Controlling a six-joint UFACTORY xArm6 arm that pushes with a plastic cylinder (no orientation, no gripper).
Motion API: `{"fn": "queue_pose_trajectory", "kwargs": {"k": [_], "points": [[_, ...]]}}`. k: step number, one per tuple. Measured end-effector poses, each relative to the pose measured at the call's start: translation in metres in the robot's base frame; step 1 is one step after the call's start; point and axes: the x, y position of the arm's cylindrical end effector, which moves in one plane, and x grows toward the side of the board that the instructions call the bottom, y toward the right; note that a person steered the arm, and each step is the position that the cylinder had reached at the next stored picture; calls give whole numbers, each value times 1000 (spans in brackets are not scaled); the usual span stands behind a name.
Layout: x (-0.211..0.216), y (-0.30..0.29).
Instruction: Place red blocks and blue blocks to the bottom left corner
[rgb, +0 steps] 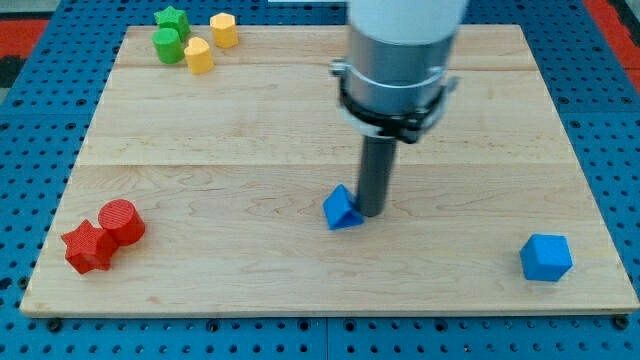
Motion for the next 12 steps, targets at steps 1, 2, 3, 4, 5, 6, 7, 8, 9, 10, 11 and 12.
{"fn": "queue_pose_trajectory", "kwargs": {"k": [1,2,3,4,5,6,7,8,9,10,11,12], "points": [[0,-74],[5,-130],[5,-185],[2,-148],[-4,-22],[-4,124],[7,245],[30,315],[42,301],[47,255],[52,260],[63,239]]}}
